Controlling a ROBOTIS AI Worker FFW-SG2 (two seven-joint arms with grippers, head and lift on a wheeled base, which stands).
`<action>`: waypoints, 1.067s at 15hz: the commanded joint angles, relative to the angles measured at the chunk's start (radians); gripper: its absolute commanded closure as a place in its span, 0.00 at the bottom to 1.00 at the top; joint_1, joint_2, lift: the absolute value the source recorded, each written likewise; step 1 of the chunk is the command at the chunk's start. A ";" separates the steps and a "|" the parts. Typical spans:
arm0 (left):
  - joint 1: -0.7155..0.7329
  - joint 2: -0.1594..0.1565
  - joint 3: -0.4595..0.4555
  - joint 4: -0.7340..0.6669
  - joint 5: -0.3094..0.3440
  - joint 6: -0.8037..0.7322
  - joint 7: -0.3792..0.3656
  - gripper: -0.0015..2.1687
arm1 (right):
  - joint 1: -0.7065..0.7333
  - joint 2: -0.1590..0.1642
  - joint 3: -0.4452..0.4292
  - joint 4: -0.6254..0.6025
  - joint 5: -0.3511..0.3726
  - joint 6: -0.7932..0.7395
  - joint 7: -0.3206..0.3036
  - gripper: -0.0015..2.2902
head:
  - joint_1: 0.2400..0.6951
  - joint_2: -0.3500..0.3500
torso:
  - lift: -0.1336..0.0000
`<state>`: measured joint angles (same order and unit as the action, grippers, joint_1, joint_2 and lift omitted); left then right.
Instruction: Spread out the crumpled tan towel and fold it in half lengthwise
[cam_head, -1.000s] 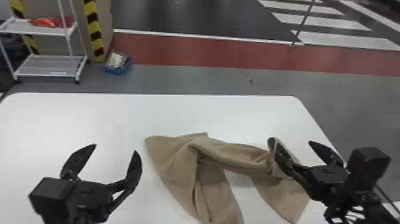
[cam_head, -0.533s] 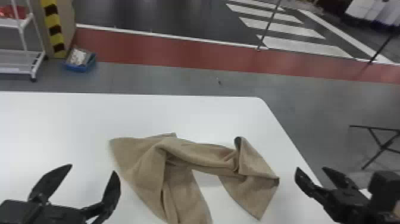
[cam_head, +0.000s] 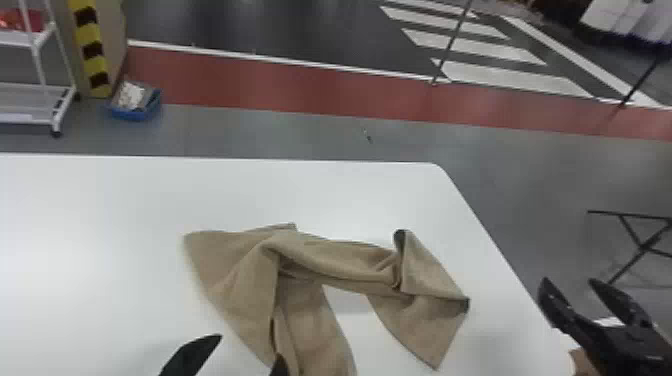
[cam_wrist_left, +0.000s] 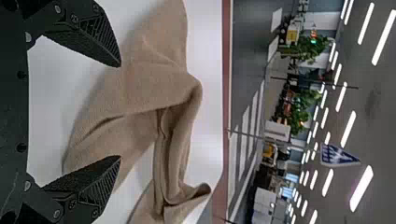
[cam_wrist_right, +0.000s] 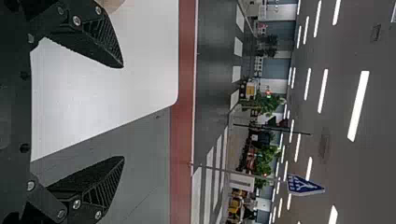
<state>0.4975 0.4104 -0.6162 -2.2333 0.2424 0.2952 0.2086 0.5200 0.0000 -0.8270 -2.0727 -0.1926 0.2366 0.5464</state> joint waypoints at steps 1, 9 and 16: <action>-0.010 0.004 -0.048 0.011 -0.026 -0.047 -0.028 0.10 | 0.000 0.001 0.006 0.025 0.004 -0.022 0.001 0.09 | 1.00 0.00 | 0.07; -0.169 -0.062 -0.234 0.204 -0.087 -0.020 0.017 0.15 | 0.002 0.001 -0.009 0.060 0.008 -0.059 0.018 0.09 | 1.00 0.00 | 0.07; -0.270 -0.162 -0.315 0.319 -0.097 0.014 0.055 0.26 | 0.005 0.001 -0.018 0.060 0.005 -0.059 0.030 0.09 | 1.00 0.00 | 0.07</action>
<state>0.2472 0.2684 -0.9210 -1.9332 0.1474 0.2897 0.2645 0.5246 0.0000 -0.8427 -2.0126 -0.1871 0.1773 0.5768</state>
